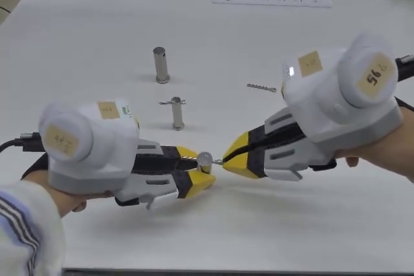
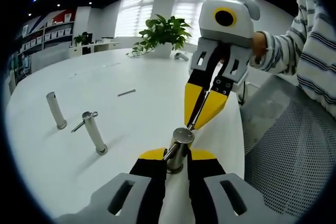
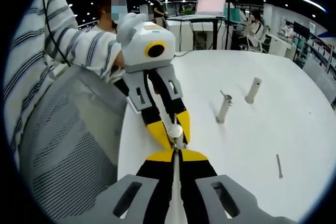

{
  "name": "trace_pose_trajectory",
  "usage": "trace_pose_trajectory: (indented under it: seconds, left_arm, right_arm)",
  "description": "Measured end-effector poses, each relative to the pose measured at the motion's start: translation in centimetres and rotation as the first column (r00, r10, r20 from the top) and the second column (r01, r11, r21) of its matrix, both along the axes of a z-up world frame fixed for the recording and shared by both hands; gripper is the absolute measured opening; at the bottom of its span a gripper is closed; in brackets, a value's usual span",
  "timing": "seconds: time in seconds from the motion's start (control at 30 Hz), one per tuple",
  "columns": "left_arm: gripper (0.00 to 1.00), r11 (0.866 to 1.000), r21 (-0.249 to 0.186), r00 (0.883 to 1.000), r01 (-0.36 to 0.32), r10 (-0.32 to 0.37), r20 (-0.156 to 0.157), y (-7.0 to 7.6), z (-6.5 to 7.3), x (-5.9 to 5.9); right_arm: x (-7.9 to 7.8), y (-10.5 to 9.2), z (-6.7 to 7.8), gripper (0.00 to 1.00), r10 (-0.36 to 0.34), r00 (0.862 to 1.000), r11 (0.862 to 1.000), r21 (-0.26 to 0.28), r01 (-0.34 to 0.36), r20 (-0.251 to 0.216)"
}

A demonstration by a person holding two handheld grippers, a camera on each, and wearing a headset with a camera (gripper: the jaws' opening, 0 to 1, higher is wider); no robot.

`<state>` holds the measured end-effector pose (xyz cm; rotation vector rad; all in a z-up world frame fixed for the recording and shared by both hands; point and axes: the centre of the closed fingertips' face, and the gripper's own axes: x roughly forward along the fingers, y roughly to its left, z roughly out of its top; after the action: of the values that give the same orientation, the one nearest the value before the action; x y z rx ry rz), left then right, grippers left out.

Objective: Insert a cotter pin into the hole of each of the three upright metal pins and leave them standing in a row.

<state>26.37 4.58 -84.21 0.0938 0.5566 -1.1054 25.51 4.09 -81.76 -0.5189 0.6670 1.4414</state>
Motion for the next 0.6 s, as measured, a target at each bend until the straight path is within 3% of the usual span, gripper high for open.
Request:
trace_pose_trajectory:
  seconds: [0.37, 0.6]
  left_arm:
    - [0.14, 1.0, -0.019, 1.0, -0.005, 0.005, -0.009, 0.12, -0.05, 0.01]
    - [0.14, 1.0, -0.013, 1.0, 0.006, -0.006, -0.001, 0.12, -0.06, 0.01]
  right_arm:
    - [-0.07, 0.6, -0.29, 0.04, -0.007, 1.0, 1.0, 0.003, 0.007, -0.012]
    - [-0.02, 0.74, 0.15, 0.14, 0.012, 1.0, 1.0, 0.008, -0.012, 0.011]
